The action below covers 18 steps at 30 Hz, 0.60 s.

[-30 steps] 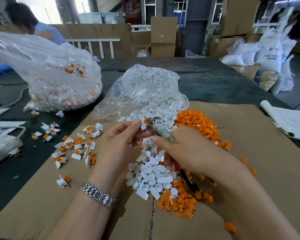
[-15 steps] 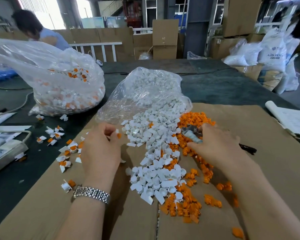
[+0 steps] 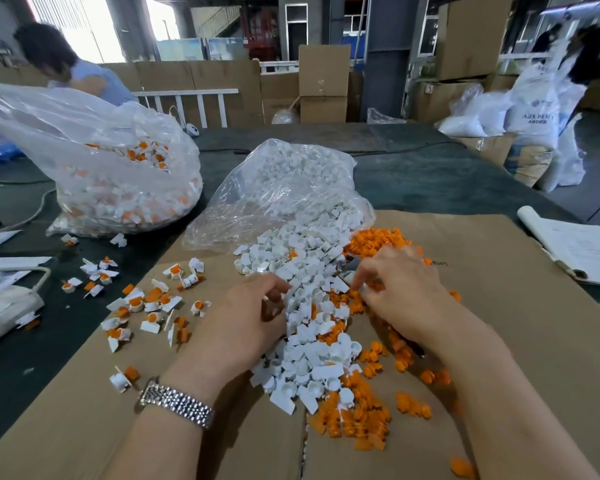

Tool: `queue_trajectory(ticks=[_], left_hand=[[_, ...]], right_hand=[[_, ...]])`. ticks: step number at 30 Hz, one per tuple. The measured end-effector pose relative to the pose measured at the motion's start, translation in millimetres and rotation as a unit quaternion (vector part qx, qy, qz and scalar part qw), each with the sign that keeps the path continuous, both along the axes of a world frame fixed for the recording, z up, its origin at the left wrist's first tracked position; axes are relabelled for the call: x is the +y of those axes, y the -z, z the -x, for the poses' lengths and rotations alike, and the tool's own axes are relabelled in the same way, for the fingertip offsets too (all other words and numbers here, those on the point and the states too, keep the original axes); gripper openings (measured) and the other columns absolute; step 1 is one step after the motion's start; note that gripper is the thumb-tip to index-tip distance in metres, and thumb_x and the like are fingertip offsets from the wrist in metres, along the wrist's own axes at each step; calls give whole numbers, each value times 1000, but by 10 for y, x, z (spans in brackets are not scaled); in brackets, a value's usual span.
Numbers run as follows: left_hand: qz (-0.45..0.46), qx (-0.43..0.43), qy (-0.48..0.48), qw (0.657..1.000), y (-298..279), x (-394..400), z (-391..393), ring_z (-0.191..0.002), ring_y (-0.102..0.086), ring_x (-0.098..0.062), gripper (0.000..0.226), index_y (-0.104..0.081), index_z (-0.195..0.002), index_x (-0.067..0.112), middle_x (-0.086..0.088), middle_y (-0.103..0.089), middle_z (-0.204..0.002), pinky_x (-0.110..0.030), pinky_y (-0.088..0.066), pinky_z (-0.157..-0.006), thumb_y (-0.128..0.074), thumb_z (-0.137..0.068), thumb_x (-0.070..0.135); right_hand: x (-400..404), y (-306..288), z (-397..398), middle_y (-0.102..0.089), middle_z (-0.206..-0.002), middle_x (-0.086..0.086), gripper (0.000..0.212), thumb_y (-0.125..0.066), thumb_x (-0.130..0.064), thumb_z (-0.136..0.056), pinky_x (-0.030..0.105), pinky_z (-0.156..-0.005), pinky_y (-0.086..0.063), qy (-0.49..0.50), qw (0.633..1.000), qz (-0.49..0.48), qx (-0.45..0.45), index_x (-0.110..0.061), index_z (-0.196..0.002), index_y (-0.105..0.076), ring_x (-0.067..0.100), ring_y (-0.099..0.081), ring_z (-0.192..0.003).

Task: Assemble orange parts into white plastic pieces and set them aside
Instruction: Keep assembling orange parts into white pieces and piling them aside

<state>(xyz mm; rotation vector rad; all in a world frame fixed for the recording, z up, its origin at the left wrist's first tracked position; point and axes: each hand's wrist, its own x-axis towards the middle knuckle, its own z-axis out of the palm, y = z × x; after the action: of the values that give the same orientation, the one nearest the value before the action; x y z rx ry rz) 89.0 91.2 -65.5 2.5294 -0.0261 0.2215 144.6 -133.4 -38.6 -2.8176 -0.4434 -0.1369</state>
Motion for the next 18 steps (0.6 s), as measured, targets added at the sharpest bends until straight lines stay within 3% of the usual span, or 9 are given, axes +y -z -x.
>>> queue_trajectory(ticks=[3,6,9,12,16,18], left_hand=[[-25,-6,5,1000,4,-27,-2,-87,-55,8,25,-56,-101,48,27,-57,-99,-12,-41,-65,-73,-91,33],[-52,-24,6,998,17,-51,-2,-88,-55,2,16,-60,-98,43,22,-57,-97,-17,-46,-73,-73,-92,35],[-55,-32,10,998,22,-75,7,-90,-56,0,14,-63,-98,40,22,-58,-97,-21,-50,-79,-73,-93,33],[-54,-25,-10,998,-2,-89,10,-83,-60,-1,9,-63,-93,40,20,-62,-92,-19,-51,-71,-70,-96,35],[94,-33,-51,994,-45,-104,18,-71,-66,5,8,-68,-96,35,15,-70,-82,-16,-52,-52,-69,-97,27],[242,-12,-53,969,-91,-110,37,-69,-73,-2,12,-72,-103,28,8,-77,-82,-15,-52,-49,-69,-97,18]], right_hand=[[36,26,40,-48,-117,-9,13,-64,-37,-94,42,-94,-37,-33,996,81,-11,-38,-106,-69,18,-35,-118],[78,78,29,-50,-118,-5,15,-64,-34,-95,38,-91,-40,-38,990,128,-54,-35,-109,-70,20,-37,-117],[82,86,17,-53,-116,-4,15,-61,-35,-97,36,-89,-43,-49,987,130,-77,-33,-109,-71,20,-40,-114],[67,77,12,-56,-115,-3,19,-56,-38,-99,34,-90,-45,-42,991,93,-89,-30,-111,-67,18,-45,-111],[81,-4,29,-63,-106,-4,14,-59,-28,-99,26,-81,-50,-40,992,-98,-65,-20,-109,-65,10,-58,-93],[101,-44,53,-68,-99,-8,13,-65,-25,-96,15,-76,-52,-43,980,-190,-43,-21,-108,-68,3,-63,-86]])
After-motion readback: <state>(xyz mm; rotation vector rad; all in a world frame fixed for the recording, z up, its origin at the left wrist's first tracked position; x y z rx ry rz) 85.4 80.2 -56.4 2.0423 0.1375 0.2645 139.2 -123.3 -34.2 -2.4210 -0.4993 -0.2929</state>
